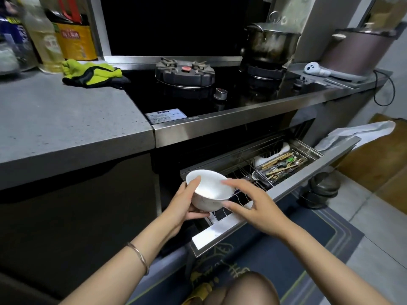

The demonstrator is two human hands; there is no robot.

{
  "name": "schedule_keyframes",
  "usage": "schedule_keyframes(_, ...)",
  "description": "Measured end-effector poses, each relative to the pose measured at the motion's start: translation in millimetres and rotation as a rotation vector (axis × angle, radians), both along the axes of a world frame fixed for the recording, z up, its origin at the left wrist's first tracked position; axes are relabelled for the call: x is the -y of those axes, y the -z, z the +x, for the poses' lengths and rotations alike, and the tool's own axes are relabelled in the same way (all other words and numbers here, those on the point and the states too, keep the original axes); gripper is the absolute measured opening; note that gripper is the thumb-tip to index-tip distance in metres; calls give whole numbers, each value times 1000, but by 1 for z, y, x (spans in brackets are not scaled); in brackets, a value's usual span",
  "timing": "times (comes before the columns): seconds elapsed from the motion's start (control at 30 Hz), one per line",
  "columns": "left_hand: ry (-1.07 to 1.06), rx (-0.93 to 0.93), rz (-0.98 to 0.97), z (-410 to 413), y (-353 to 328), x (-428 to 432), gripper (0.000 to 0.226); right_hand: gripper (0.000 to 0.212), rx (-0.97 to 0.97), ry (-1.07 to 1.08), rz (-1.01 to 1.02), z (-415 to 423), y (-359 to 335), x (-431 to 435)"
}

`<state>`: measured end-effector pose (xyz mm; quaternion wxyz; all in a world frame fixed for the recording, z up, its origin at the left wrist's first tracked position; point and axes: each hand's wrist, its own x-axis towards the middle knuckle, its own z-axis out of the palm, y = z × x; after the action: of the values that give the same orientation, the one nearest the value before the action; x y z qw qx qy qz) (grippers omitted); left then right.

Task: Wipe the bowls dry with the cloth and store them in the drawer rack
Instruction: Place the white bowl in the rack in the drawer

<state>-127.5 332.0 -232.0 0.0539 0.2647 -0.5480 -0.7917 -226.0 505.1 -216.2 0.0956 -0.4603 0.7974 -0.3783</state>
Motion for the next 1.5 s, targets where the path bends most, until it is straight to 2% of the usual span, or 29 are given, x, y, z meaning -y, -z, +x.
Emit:
schedule_keyframes(0.1, 60, 27, -23, -18, 7, -4, 46, 23, 53, -57, 117, -15, 10, 15)
schedule_keyframes(0.17, 73, 54, -6, -30, 10, -2, 45, 12, 106, -87, 116, -26, 14, 23)
schedule_keyframes(0.23, 72, 90, -11, -44, 16, 2, 50, 13, 223, -79, 45, -42, 18, 30)
schedule_keyframes(0.27, 86, 113, -73, -50, 22, 5, 58, 15, 307, -44, -2, -51, 21, 32)
schedule_keyframes(0.3, 107, 144, -192, -56, 30, 9, 67, 16, 397, 4, -46, -63, 25, 35)
schedule_keyframes(0.37, 163, 211, -565, -64, 50, 18, 85, 17, 582, 127, -83, -88, 37, 43)
schedule_keyframes(0.43, 260, 271, -913, -66, 73, 26, 95, 16, 694, 251, -48, -110, 46, 53)
schedule_keyframes(0.5, 348, 324, -1143, -69, 94, 31, 107, 16, 773, 334, -10, -127, 57, 67)
schedule_keyframes(0.6, 418, 420, -1335, -73, 117, 39, 140, 11, 987, 440, -13, -144, 78, 93)
schedule_keyframes(0.67, 422, 455, -1352, -76, 125, 44, 150, 7, 1092, 473, 37, -152, 91, 111)
schedule_keyframes(0.87, 391, 436, -1340, -80, 129, 47, 139, 13, 1136, 482, 221, -163, 133, 156)
schedule_keyframes(0.97, 381, 429, -1363, -79, 130, 47, 136, 9, 1125, 475, 228, -162, 149, 168)
schedule_keyframes(1.33, 396, 419, -1392, -80, 135, 48, 131, 26, 1111, 501, 192, -154, 158, 177)
schedule_keyframes(1.5, 404, 425, -1388, -79, 132, 47, 130, 23, 1117, 514, 193, -154, 158, 177)
